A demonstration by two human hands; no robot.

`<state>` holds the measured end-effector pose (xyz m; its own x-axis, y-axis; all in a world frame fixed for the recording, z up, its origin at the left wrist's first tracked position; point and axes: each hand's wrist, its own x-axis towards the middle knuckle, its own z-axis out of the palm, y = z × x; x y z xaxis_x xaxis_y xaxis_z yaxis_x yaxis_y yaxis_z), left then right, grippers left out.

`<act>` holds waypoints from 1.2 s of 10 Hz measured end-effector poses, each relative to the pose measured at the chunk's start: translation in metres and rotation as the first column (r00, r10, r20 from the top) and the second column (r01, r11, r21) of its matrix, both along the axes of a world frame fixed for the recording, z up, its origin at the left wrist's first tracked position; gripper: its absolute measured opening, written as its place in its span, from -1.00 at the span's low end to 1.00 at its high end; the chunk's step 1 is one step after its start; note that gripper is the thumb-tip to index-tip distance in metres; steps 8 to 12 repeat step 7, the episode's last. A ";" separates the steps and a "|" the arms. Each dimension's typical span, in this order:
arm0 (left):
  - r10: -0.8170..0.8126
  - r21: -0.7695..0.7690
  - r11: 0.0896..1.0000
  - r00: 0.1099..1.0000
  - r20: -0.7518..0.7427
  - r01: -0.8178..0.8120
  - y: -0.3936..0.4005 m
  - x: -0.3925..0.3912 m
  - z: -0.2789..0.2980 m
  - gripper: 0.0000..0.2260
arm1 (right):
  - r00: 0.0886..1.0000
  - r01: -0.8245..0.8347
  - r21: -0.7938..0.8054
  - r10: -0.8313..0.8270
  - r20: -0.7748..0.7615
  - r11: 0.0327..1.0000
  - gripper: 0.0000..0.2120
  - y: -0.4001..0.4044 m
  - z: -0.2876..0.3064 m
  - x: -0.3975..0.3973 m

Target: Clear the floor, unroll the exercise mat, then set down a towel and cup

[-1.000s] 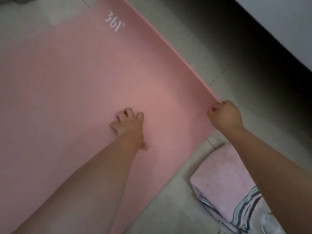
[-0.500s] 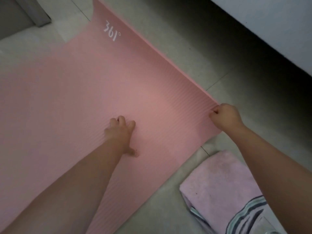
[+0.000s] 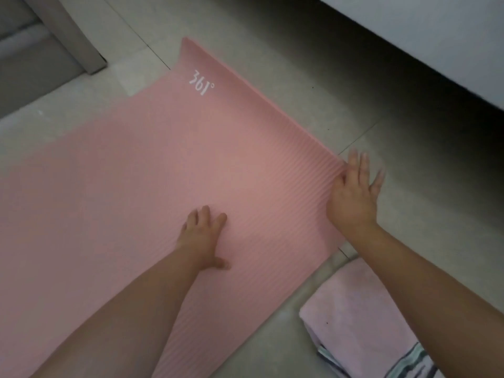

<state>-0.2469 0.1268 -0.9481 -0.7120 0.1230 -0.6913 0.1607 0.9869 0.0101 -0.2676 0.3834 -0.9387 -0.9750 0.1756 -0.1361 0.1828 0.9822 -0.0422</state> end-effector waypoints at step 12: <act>0.021 0.075 0.997 0.998 -0.061 -0.016 -0.017 0.010 -0.014 -0.33 | 0.979 0.180 -0.431 -0.120 0.163 0.884 -0.76 -0.022 0.015 -0.032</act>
